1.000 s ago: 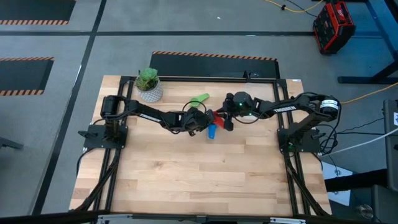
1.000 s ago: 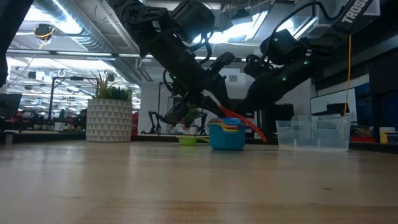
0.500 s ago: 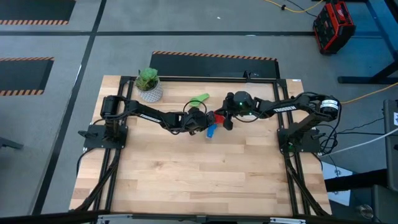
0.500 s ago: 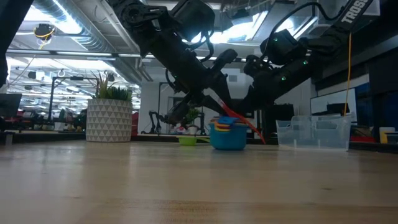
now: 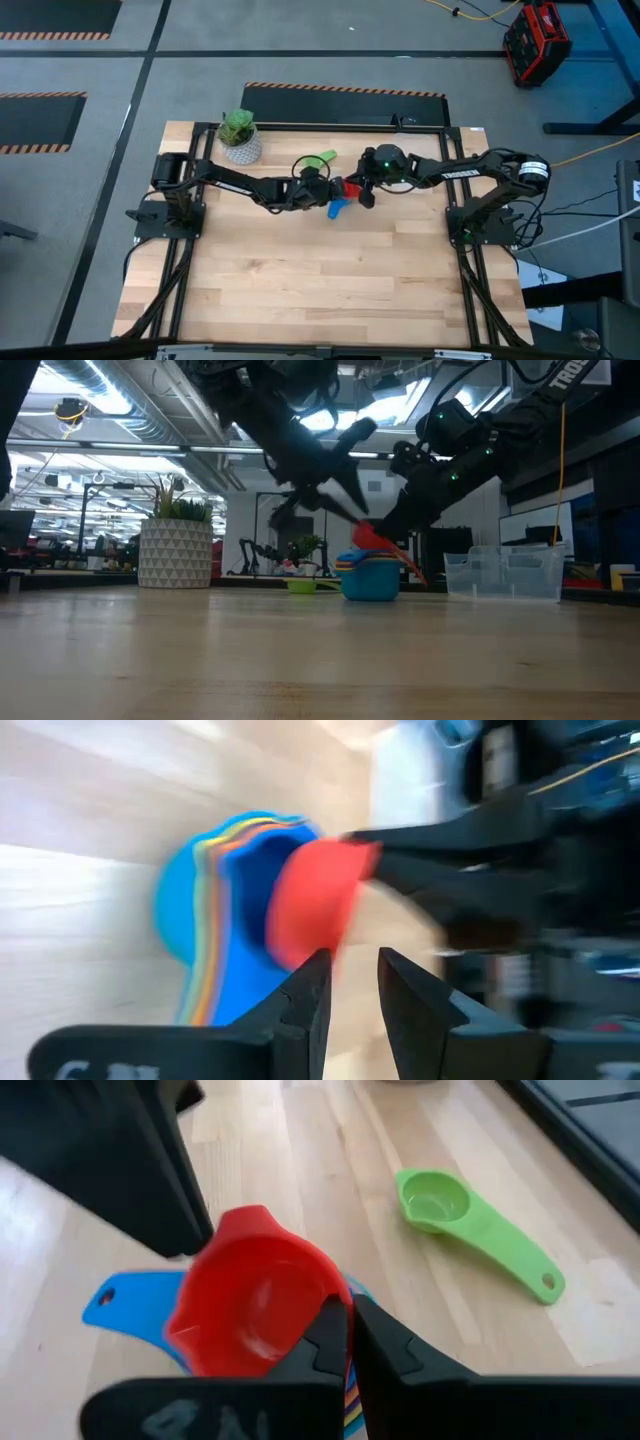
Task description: Nest measuring cups in basket
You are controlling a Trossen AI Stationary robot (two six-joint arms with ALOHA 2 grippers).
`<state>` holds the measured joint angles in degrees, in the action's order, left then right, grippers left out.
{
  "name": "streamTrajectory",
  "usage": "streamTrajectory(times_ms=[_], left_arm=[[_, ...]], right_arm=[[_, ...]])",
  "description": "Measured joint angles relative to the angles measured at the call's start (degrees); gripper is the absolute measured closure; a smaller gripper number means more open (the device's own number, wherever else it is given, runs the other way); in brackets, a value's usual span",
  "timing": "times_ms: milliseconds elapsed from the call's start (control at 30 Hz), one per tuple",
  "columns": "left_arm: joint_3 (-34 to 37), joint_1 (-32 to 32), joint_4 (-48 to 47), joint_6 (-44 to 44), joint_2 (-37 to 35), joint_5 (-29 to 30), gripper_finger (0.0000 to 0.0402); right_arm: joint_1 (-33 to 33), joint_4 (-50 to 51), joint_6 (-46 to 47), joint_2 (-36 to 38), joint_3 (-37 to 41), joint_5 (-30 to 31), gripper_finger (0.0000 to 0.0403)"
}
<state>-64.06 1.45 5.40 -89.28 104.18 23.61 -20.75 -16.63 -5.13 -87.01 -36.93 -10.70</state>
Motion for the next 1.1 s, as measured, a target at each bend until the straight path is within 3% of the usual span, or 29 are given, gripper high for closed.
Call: streamTrajectory(times_ms=[267, 500, 700, 1033, 1100], left_arm=[[-0.1, -0.3, -7.2, 8.4, -3.8, 2.5, 0.0323], [0.1, -0.4, -20.9, 18.3, -6.1, 4.0, 0.0323], [0.2, -0.8, -28.4, 33.2, -5.2, 4.9, 0.0323], [0.3, -2.5, -25.9, 58.0, -2.0, 7.8, 0.0323], [0.0, -2.8, -21.7, 61.7, -0.3, 7.8, 0.0323]], right_arm=[[0.0, 0.5, 1.0, 0.1, 0.0, 0.0, 0.0394], [-0.1, 2.1, 5.3, 0.1, -1.0, -0.1, 0.0394], [-0.1, 7.9, 9.6, 0.2, -4.9, 0.0, 0.0394], [-0.1, 24.3, 20.0, 0.2, -13.8, 1.1, 0.0393], [-0.1, 25.9, 23.1, 0.2, -14.5, 1.2, 0.0393]])
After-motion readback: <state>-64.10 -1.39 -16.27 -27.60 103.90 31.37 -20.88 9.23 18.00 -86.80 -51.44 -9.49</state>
